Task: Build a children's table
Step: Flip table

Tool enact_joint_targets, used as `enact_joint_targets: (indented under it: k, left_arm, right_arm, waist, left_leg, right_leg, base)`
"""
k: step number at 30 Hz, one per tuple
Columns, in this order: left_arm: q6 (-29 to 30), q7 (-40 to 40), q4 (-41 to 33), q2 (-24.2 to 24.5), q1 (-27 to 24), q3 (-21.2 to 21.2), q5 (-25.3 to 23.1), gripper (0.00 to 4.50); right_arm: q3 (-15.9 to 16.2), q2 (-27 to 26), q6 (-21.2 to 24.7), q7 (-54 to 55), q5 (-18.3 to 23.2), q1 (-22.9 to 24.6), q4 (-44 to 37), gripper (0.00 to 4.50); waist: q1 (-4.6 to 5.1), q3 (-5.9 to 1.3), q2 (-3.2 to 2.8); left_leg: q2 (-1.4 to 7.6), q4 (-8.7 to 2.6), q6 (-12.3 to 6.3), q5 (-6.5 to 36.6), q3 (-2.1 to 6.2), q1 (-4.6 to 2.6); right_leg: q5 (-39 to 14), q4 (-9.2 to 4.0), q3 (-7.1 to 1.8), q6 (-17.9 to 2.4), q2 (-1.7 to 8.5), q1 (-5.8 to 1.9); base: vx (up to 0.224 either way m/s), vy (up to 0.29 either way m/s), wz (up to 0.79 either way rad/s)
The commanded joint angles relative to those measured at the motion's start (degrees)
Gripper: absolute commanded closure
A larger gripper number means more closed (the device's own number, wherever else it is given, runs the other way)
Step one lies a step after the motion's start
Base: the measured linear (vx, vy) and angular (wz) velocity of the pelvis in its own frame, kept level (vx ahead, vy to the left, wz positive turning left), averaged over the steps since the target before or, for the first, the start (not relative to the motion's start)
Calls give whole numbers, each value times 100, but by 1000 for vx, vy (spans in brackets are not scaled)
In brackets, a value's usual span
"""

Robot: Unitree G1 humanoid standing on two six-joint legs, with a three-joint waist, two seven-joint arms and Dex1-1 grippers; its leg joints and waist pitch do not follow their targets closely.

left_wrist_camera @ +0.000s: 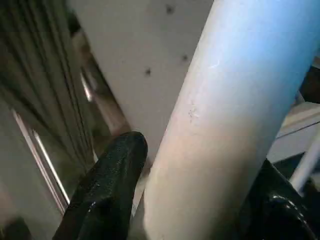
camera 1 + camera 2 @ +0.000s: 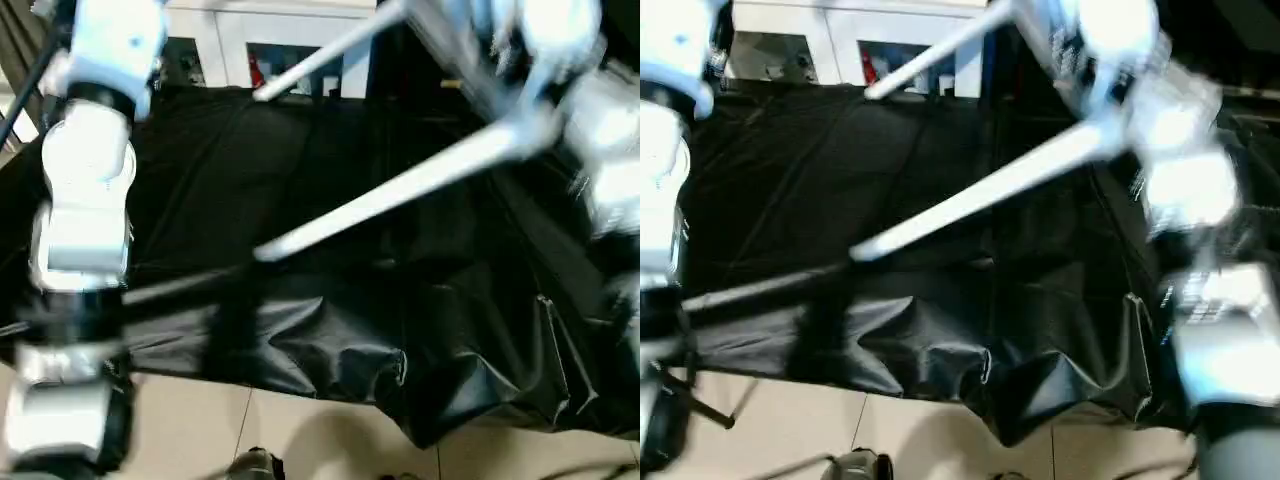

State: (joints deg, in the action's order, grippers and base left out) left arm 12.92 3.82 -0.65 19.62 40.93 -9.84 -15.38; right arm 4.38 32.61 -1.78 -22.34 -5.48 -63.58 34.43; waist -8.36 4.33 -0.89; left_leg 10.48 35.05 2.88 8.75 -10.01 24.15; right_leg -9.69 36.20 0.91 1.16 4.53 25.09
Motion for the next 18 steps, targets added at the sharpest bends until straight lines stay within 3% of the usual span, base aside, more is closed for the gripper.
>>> enact_joint_targets:
  k: [1, 3, 5, 6, 8, 12, 13, 16, 18]
  left_arm:
    - [311, -128, -95, -178, -109, -235, 473, 226]
    - [396, -114, -188, -177, -187, -253, 462, 226]
    - [440, -111, -238, -170, -229, -255, 439, 226]
    - [474, -114, -277, -154, -265, -255, 401, 227]
    - [544, -111, -358, -143, -322, -260, 319, 232]
    - [652, -117, -439, -155, -373, -279, 272, 239]
    - [722, -120, -488, -149, -392, -275, 277, 242]
    - [802, -121, -537, -122, -413, -263, 298, 247]
    - [827, -93, -533, -76, -416, -239, 297, 250]
  right_arm:
    - [-56, 79, -288, -192, 14, -274, 99, 216]
    - [-67, 87, -438, -354, 55, -457, 206, 185]
    - [-67, 88, -534, -425, 69, -520, 270, 185]
    - [-75, 85, -619, -461, 86, -558, 320, 179]
    - [-95, 75, -834, -530, 131, -634, 432, 147]
    - [-166, 34, -1291, -539, 232, -710, 472, 129]
    - [-268, -40, -1537, -609, 372, -738, 473, 104]
    - [-466, -206, -1837, -770, 712, -689, 297, 93]
    - [-656, -419, -2164, -955, 1195, -536, 22, 64]
  waist:
    - [28, -500, 163]
    - [33, -503, 187]
    - [35, -499, 176]
    - [34, -509, 216]
    - [24, -515, 213]
    - [25, -524, 217]
    - [25, -526, 204]
    - [33, -525, 207]
    - [34, -522, 192]
  left_leg:
    - [128, -300, -208, 1296, 5, -179]
    - [134, -307, -180, 1342, 15, -168]
    - [141, -318, -126, 1388, 24, -173]
    - [142, -313, -127, 1350, 24, -171]
    - [145, -307, -158, 1300, 21, -170]
    - [153, -291, -127, 1316, 22, -154]
    - [158, -285, -133, 1332, 24, -155]
    - [154, -279, -194, 1349, 26, -140]
    - [156, -284, -212, 1368, 30, -140]
  right_leg:
    - [-1206, -381, -80, -1195, 208, -277]
    - [-1291, -379, -74, -1127, 218, -274]
    - [-1308, -382, -69, -1050, 202, -253]
    - [-1204, -359, -68, -1050, 201, -262]
    - [-1081, -358, -72, -1061, 199, -254]
    - [-901, -326, -58, -1118, 195, -254]
    - [-872, -319, -57, -1122, 200, -247]
    - [-867, -319, -55, -1105, 201, -257]
    - [-884, -323, -52, -1110, 200, -250]
  base:
    - [0, 0, 0]
    - [0, 0, 0]
    - [0, 0, 0]
    - [0, 0, 0]
    - [0, 0, 0]
    - [0, 0, 0]
    - [0, 0, 0]
    - [0, 0, 0]
    - [0, 0, 0]
